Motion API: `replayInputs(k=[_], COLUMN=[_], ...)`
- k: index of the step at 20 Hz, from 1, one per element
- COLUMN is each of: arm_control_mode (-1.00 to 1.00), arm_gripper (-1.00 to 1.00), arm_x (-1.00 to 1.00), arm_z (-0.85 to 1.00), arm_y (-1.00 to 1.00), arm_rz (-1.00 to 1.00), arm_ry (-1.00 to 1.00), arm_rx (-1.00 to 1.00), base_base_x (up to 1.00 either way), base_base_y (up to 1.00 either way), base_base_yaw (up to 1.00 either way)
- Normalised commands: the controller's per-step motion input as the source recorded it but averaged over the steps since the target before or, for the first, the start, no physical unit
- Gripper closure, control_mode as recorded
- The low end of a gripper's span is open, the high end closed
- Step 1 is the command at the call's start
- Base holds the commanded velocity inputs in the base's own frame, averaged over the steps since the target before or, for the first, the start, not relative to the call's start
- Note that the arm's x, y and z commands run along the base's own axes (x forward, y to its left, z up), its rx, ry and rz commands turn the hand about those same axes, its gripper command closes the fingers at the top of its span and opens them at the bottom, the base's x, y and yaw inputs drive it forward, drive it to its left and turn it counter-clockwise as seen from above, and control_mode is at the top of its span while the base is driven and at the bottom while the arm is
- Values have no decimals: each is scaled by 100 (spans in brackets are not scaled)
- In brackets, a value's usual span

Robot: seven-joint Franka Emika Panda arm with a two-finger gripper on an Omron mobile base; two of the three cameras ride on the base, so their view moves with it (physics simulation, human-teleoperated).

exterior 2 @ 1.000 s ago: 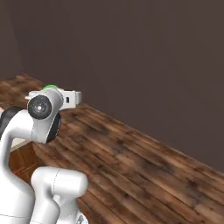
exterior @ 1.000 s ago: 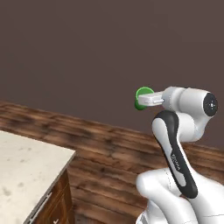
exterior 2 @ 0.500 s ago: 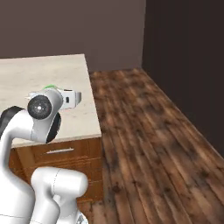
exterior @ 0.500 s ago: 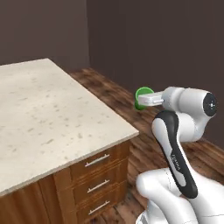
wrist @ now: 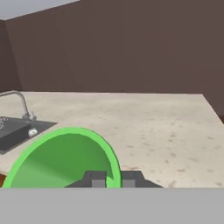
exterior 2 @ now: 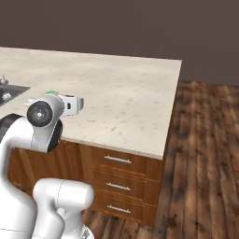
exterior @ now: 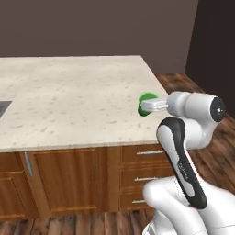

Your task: Open the cabinet directly in front. Then move the beer and the cup to the dining counter with the candle on it.

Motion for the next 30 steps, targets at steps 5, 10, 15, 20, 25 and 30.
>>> replayInputs(k=[5,10,15,20,25,30], arm_control_mode=[100,100,100,100,100,100], arm_gripper=[100,100,100,100,100,100], arm_x=[0,0,0,0,0,0], arm_z=[0,0,0,0,0,0], arm_y=[0,0,0,0,0,0], arm_rz=[0,0,0,0,0,0], arm_ry=[0,0,0,0,0,0], arm_rx=[0,0,0,0,0,0], base_base_x=[-14,-2,-2,-15,-7,-5], base_base_y=[7,40,100,100,100,100], base_base_yaw=[10,0,-1,0,0,0])
